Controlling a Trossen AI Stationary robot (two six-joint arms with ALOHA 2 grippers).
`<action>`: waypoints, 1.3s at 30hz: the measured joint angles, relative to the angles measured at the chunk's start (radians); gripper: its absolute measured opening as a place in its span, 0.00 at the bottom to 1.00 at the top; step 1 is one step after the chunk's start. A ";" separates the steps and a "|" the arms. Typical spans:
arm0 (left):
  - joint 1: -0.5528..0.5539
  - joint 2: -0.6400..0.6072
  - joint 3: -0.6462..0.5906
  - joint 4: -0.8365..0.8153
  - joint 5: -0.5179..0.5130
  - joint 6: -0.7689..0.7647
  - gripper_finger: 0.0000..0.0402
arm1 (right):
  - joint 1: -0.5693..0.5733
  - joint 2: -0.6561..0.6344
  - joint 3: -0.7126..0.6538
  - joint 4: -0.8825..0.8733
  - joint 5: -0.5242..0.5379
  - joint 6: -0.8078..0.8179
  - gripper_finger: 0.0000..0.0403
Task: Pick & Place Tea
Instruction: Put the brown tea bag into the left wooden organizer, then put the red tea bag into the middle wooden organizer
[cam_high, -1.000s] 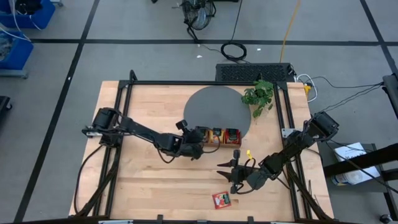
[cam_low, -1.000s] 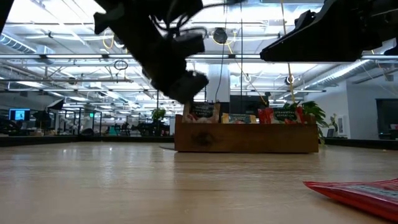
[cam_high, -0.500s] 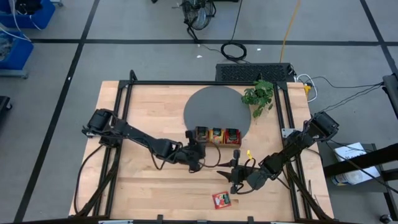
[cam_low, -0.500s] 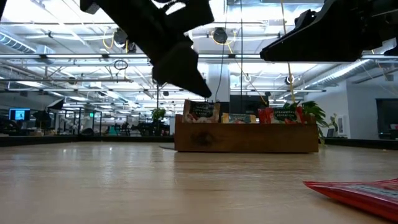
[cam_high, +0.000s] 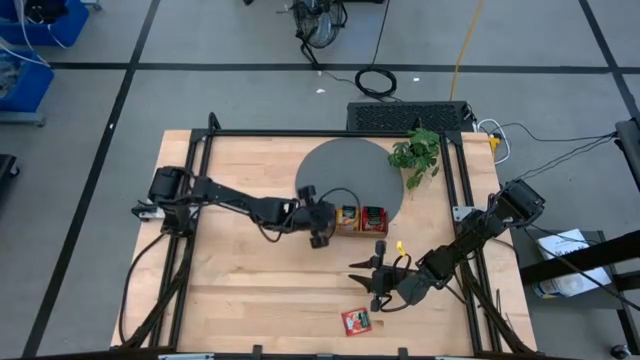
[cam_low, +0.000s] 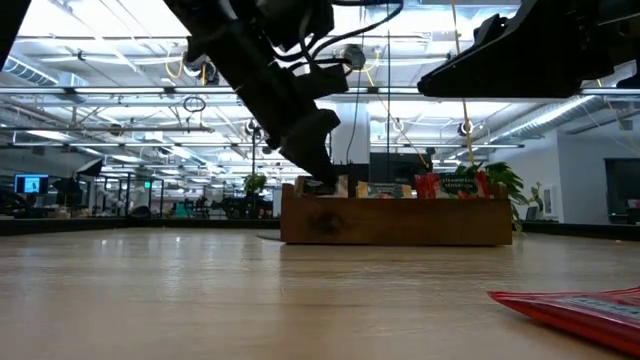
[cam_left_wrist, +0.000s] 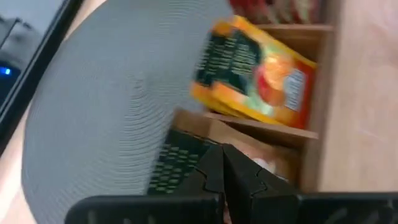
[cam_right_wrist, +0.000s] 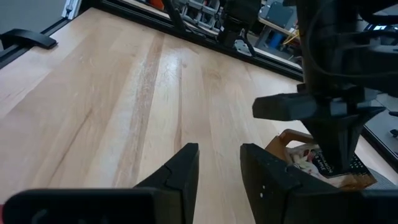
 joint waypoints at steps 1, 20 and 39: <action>0.008 -0.001 0.000 0.001 -0.004 -0.015 0.01 | 0.000 0.000 0.000 -0.004 0.000 0.000 0.26; -0.175 -0.088 0.000 0.003 -0.014 -0.072 0.04 | 0.034 -0.002 0.000 -0.014 0.000 -0.031 0.25; -0.419 0.179 0.026 0.375 0.414 -0.272 0.02 | 0.299 0.125 0.183 -0.246 -0.457 0.361 0.00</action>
